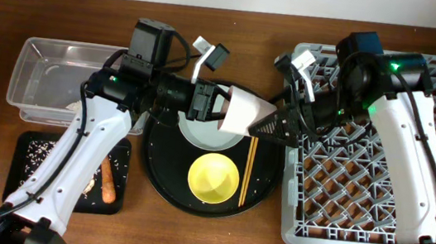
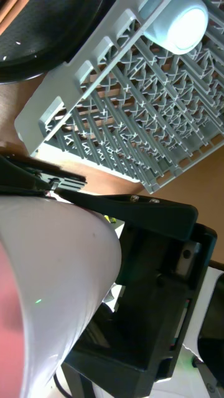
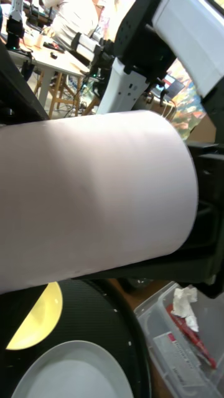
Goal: Sort waste into correct bins and load items into the dishwasher rack
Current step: 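Pass the pink cup from the left gripper to the right gripper, then lower the pink cup upside down into the rack with right gripper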
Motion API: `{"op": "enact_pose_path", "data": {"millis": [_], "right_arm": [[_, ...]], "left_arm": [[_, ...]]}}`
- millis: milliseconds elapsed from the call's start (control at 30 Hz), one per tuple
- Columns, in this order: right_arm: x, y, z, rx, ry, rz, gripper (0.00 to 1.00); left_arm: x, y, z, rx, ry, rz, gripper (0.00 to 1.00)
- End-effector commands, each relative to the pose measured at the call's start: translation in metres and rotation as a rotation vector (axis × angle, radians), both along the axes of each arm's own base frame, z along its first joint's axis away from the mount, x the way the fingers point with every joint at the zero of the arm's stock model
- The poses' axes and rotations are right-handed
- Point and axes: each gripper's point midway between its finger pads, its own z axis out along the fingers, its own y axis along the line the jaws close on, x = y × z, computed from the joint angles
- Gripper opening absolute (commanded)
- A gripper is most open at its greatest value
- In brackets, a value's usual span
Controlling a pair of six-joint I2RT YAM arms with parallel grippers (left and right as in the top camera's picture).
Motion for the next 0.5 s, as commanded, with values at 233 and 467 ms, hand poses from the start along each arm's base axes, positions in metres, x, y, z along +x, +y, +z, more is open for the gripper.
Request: {"op": "enact_pose_path", "data": {"millis": [233, 467], "right_arm": [[0.001, 0.000, 0.004, -0.019, -0.068, 0.003, 0.50], [0.028, -0.038, 0.003, -0.028, -0.077, -0.133, 0.50]], "left_arm": [[0.005, 0.003, -0.008, 0.042, -0.002, 0.036, 0.16], [0.014, 0.014, -0.039, 0.204, 0.062, 0.147, 0.23]]}}
